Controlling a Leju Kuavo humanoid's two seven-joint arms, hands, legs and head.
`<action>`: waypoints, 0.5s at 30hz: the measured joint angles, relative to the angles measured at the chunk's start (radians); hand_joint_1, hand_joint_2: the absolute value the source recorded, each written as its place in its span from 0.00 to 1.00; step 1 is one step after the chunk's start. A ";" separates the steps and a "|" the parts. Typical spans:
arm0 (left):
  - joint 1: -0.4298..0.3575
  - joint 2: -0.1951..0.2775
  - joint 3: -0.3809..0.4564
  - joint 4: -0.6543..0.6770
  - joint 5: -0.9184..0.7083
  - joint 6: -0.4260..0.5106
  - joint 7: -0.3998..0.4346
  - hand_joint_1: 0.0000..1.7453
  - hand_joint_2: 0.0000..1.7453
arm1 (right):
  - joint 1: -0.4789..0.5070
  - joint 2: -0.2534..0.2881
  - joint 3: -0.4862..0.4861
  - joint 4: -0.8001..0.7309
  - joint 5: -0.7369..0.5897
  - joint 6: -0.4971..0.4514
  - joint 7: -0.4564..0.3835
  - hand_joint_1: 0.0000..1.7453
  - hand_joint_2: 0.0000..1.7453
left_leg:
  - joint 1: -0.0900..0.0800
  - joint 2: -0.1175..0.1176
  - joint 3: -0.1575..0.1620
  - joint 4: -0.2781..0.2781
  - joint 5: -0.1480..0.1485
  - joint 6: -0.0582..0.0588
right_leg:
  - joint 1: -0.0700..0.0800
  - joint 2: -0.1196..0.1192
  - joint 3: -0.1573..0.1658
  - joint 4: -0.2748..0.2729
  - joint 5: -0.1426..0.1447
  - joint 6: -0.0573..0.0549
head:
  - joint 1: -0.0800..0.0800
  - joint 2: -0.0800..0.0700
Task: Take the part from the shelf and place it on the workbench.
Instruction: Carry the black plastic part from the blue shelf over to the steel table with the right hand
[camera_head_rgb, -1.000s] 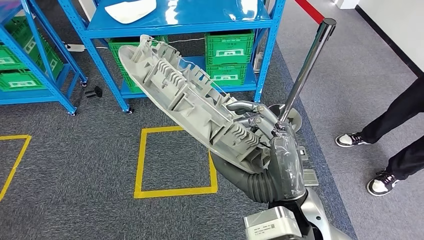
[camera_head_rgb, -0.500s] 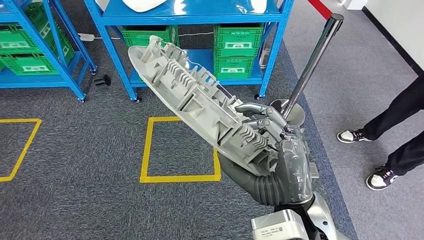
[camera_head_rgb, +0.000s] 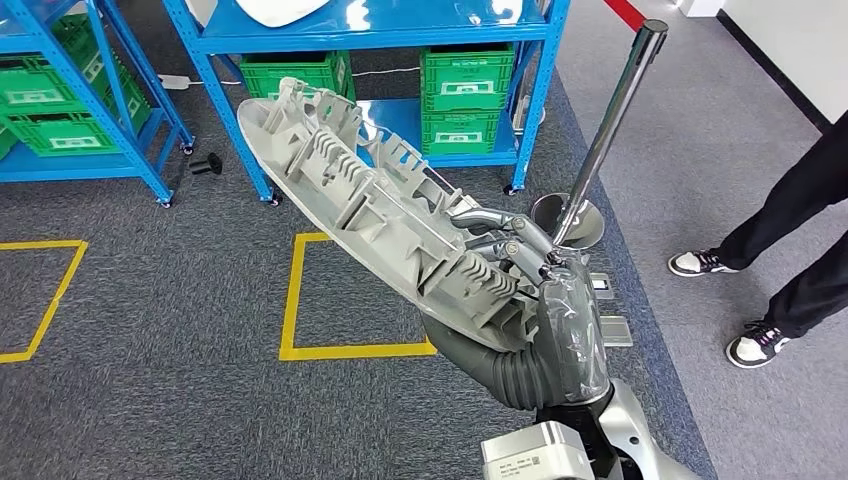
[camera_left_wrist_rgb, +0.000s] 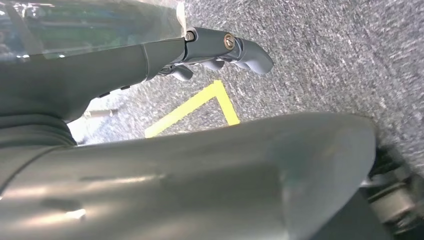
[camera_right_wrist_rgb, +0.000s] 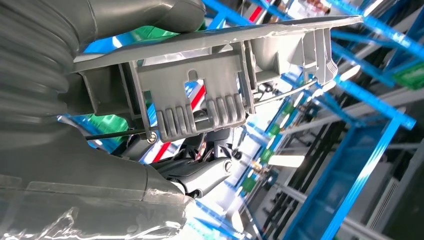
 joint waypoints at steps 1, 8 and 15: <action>-0.001 0.000 0.000 0.000 0.000 0.000 0.000 0.00 1.00 | 0.000 0.000 0.000 0.000 0.001 0.000 -0.001 1.00 1.00 | -0.004 0.003 0.006 -0.015 -0.006 0.007 | 0.002 -0.008 -0.002 0.002 0.000 0.005 | 0.000 0.000; 0.003 -0.001 0.000 0.000 0.000 -0.009 0.000 0.00 1.00 | 0.000 -0.002 0.000 -0.001 0.008 0.004 -0.006 1.00 1.00 | 0.004 -0.052 -0.010 -0.037 0.014 0.044 | -0.003 0.045 -0.095 0.204 -0.118 0.032 | 0.019 0.000; 0.001 -0.001 -0.001 0.000 0.001 -0.020 -0.001 0.00 1.00 | 0.001 -0.004 0.001 -0.001 0.009 0.008 -0.006 1.00 1.00 | 0.005 -0.129 -0.034 -0.014 0.020 0.030 | -0.011 0.129 -0.023 0.043 -0.002 0.021 | 0.032 0.000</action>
